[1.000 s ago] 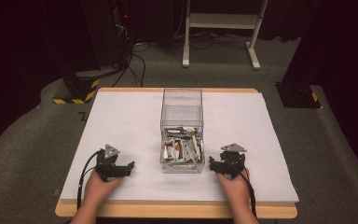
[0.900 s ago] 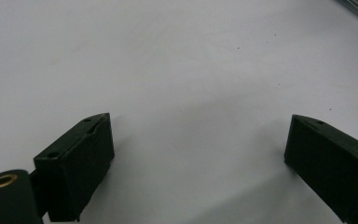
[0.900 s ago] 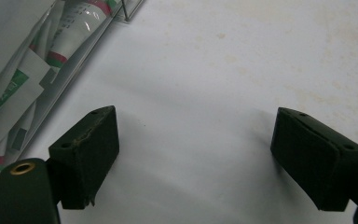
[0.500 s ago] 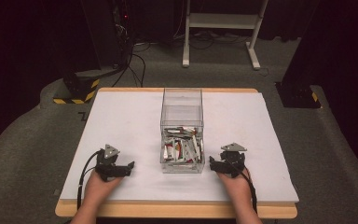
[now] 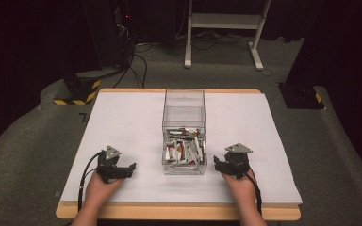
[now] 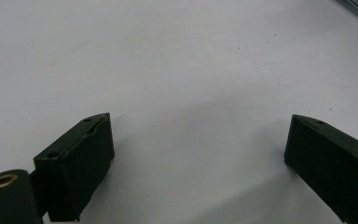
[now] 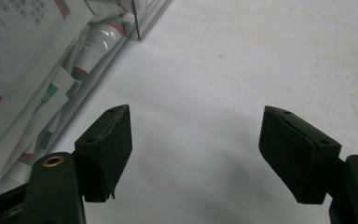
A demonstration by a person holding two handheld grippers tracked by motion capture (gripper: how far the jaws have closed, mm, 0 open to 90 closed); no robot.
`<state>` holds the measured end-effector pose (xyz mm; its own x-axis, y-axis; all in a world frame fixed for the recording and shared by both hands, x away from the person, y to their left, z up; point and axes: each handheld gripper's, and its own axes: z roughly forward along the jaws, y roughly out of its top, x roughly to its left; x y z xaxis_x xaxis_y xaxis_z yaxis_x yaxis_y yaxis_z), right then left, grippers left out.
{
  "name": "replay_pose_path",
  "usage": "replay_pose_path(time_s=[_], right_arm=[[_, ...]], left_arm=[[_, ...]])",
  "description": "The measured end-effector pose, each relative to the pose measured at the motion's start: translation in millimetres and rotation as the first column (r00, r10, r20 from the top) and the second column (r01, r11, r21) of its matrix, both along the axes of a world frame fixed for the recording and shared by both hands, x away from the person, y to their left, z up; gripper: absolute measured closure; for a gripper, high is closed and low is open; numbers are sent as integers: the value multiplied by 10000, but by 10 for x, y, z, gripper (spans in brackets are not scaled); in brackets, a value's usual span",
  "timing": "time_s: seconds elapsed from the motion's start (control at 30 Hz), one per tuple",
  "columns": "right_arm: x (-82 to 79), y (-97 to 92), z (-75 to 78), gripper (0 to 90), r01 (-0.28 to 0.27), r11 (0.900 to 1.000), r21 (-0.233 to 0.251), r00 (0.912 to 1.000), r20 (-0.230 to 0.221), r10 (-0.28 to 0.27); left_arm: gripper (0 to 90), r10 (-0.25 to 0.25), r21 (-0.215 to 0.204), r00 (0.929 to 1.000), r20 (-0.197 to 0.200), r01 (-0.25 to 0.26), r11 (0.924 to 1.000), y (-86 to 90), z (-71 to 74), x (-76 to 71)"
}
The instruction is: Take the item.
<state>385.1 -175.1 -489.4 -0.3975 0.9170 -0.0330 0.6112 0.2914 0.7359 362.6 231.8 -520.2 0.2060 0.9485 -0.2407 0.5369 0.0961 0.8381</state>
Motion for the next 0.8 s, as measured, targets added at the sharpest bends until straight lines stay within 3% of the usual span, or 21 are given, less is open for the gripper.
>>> replay_pose_path(time_s=[0.6, 0.8], right_arm=[[-57, -13, 127, 330, -283, 9986, 445, 9991, 336, 268], [-87, -13, 188, 343, -430, 9975, 561, 9972, 637, 394]], left_arm=[[82, 3, -6, 10000, -2, -3, 10000, 0, 0, 0], [82, 2, -1, 10000, -1, -2, 10000, 0, 0, 0]])
